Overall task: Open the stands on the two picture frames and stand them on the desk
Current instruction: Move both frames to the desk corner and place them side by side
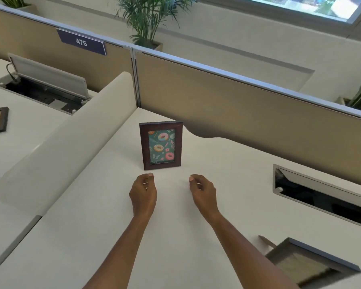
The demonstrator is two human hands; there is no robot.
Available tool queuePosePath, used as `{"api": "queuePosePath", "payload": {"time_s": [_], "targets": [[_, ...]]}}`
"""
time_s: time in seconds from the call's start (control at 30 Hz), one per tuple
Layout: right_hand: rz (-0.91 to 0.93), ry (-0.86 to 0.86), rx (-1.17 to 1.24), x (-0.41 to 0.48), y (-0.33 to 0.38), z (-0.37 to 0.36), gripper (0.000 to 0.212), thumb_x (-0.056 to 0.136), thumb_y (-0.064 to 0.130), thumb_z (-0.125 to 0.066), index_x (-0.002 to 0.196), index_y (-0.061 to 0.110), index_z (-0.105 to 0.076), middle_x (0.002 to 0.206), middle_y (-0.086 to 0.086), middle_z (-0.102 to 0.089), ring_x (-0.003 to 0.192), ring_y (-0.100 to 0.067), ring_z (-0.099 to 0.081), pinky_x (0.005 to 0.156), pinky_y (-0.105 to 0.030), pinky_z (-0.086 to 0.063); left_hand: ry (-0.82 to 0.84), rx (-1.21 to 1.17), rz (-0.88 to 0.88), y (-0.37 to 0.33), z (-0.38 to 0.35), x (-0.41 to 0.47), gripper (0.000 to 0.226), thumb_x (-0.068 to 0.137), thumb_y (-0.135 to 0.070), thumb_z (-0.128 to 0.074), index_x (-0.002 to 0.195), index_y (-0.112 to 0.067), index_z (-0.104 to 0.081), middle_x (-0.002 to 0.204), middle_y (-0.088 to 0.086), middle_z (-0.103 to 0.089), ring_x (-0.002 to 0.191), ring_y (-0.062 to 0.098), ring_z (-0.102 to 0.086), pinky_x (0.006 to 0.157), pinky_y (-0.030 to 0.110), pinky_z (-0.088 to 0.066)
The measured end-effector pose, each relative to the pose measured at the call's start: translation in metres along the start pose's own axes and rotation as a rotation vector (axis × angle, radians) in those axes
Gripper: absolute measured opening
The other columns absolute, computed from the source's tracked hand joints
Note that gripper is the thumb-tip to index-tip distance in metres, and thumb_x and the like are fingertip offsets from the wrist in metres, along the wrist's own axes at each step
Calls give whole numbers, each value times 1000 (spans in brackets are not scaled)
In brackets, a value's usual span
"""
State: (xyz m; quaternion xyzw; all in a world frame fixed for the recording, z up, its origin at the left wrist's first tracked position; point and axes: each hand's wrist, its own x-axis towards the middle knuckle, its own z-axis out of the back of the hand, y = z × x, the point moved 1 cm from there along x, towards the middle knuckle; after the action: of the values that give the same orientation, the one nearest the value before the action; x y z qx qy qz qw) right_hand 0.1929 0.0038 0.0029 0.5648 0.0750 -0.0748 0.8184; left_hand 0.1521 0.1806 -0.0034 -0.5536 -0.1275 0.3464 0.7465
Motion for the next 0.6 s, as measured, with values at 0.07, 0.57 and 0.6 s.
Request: {"api": "queuePosePath", "payload": {"time_s": [0.07,0.57,0.6], "targets": [[-19,-8,23,-25,-10,12,20,98,30,-60,107,18,-73,103,5,-75,97,-20,-72,82,-23,-53,45,21,-54,-2,-1,-22,24,101,-30,-51,109,-14,-67,103,4,-69,96,20,-60,80,25,-42],[-131,-120,93,-219,-108,184,15,97,27,-64,101,19,-76,97,3,-77,89,-17,-75,80,-40,-64,720,187,-489,33,-87,-239,41,99,-33,-56,137,-19,-56,127,-2,-63,110,13,-62,91,34,-57],[-162,-159,90,-224,-117,199,14,96,26,-65,97,18,-77,93,1,-78,85,-17,-76,79,-42,-65,732,181,-477,33,-90,-248,42,100,-35,-53,139,-18,-54,129,-2,-63,112,13,-61,93,34,-56]]}}
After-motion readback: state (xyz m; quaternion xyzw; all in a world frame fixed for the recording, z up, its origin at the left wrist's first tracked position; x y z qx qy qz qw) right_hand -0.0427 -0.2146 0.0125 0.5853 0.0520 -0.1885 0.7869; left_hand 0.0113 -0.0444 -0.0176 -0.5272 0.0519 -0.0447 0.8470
